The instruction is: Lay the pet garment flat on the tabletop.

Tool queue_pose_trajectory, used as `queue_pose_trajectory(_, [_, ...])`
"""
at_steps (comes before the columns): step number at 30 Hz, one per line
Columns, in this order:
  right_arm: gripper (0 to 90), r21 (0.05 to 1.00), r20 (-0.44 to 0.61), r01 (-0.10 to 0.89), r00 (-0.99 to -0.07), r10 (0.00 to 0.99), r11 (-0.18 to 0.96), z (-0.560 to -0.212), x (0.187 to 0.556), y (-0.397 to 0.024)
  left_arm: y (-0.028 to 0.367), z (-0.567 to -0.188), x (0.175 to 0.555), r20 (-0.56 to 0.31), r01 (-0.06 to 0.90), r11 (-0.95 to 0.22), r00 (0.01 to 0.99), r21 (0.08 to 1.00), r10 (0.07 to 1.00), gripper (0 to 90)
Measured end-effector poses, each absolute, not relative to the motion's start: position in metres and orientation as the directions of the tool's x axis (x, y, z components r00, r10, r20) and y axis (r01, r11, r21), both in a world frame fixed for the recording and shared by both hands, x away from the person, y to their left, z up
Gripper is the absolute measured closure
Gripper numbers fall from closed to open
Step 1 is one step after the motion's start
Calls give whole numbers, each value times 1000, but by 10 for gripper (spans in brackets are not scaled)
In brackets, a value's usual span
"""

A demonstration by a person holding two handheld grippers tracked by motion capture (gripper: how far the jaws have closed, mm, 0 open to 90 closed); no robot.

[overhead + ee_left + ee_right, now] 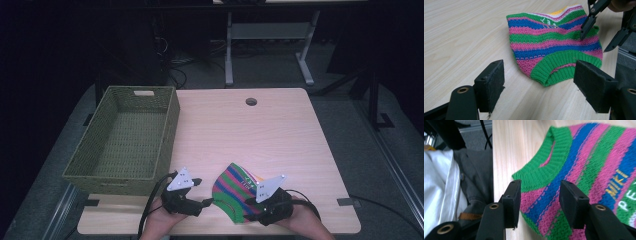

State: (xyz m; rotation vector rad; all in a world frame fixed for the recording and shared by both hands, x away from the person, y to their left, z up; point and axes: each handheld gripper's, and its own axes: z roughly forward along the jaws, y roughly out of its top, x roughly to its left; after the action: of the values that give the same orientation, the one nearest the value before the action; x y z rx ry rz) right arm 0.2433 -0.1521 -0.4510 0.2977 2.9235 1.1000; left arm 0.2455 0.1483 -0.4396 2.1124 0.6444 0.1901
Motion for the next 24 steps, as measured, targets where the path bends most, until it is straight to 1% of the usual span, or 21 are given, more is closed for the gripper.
queue_pose_trajectory(5, [529, 628, 54, 153, -987, 154, 763, -459, 242, -147, 148, -439, 245, -100, 371, -471, 857, 800, 505, 244])
queue_pose_trajectory(12, [555, 631, 40, 148, -987, 158, 761, -461, 242, -146, 147, -439, 245, -105, 373, -474, 860, 798, 500, 246])
queue_pose_trajectory(20, [662, 629, -23, 107, -987, 157, 770, -462, 238, -146, 147, -439, 245, -110, 374, -474, 862, 797, 495, 256])
queue_pose_trajectory(21, [662, 629, -23, 107, -987, 157, 770, -462, 238, -146, 147, -439, 245, -110, 374, -474, 862, 797, 495, 259])
queue_pose_trajectory(22, [715, 627, -27, 107, -987, 159, 772, -461, 239, -146, 147, -439, 245, -112, 372, -475, 865, 797, 490, 268])
queue_pose_trajectory(23, [744, 626, -31, 104, -987, 158, 773, -461, 239, -146, 147, -439, 245, -114, 373, -474, 865, 797, 488, 273])
queue_pose_trajectory(24, [744, 626, -31, 104, -987, 158, 773, -461, 239, -146, 147, -439, 245, -114, 373, -474, 865, 797, 488, 274])
